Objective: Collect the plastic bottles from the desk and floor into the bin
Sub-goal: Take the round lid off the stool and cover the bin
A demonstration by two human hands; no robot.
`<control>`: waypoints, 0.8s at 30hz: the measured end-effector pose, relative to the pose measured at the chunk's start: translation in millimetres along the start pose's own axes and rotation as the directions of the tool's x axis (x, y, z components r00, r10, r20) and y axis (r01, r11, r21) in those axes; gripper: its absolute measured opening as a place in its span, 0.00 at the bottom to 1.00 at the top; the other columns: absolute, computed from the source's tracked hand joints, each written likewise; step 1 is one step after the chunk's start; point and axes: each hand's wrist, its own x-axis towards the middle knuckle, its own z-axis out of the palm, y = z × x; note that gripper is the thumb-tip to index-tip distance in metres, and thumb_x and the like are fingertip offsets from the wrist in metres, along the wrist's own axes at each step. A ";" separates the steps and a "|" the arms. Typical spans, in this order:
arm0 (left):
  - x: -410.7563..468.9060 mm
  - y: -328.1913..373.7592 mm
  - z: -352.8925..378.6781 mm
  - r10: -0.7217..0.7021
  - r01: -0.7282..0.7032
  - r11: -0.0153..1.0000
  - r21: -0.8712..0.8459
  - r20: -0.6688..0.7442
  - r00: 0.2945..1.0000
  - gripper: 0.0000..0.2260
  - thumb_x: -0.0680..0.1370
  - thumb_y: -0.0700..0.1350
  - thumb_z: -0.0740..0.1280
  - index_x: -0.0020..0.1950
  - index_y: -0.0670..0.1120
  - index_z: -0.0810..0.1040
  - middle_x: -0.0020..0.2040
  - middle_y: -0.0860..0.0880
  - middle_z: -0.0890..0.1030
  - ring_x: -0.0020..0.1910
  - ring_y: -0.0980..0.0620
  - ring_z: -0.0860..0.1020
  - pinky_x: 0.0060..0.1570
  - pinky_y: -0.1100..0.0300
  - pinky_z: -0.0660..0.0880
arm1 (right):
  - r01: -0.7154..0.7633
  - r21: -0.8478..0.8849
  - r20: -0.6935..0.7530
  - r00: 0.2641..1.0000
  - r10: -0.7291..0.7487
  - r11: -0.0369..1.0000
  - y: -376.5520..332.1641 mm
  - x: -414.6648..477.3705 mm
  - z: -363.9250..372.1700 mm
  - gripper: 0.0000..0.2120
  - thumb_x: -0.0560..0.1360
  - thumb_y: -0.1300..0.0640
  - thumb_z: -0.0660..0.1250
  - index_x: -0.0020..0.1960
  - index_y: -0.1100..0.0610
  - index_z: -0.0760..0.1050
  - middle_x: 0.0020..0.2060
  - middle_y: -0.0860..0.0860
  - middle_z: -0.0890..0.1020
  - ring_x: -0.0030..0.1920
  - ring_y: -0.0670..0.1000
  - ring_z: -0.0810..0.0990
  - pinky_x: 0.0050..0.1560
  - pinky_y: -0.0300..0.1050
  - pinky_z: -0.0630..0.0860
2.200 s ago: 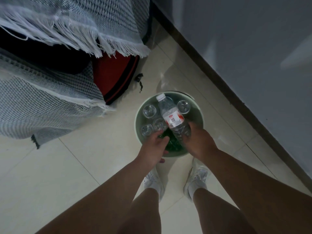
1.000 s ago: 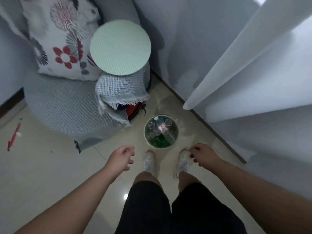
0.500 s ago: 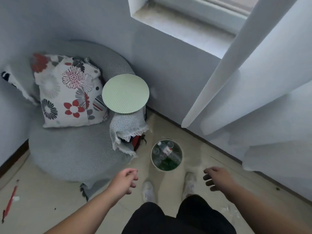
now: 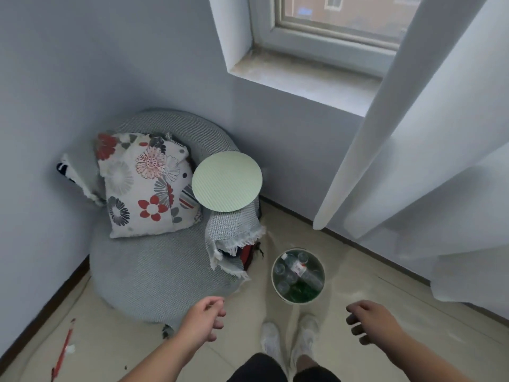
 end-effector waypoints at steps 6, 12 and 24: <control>2.2 14.0 -38.3 0.026 -0.035 0.992 -0.118 -0.081 0.996 0.08 0.83 0.51 0.65 0.58 0.54 0.82 0.50 0.50 0.86 0.43 0.49 0.84 0.34 0.59 0.80 | 0.153 -0.156 0.040 0.988 -0.148 0.976 -79.2 7.7 24.4 0.10 0.82 0.58 0.64 0.47 0.58 0.82 0.42 0.60 0.86 0.36 0.56 0.81 0.33 0.46 0.77; 40.8 52.5 -86.0 0.080 -0.095 0.984 -0.150 -0.107 0.991 0.08 0.84 0.50 0.63 0.60 0.52 0.80 0.54 0.49 0.84 0.51 0.46 0.84 0.42 0.55 0.81 | 0.275 -0.188 0.057 0.961 -0.269 0.943 -181.7 19.6 74.8 0.08 0.82 0.57 0.63 0.51 0.56 0.81 0.44 0.59 0.86 0.43 0.59 0.85 0.40 0.54 0.84; 219.6 165.5 -161.1 0.271 -0.270 0.961 0.058 -0.010 0.963 0.15 0.82 0.52 0.65 0.70 0.55 0.75 0.64 0.55 0.80 0.51 0.56 0.81 0.49 0.56 0.82 | 0.207 0.028 -0.125 0.971 -0.202 0.978 -320.9 118.8 181.6 0.11 0.80 0.57 0.64 0.55 0.62 0.82 0.35 0.55 0.81 0.31 0.54 0.76 0.34 0.49 0.76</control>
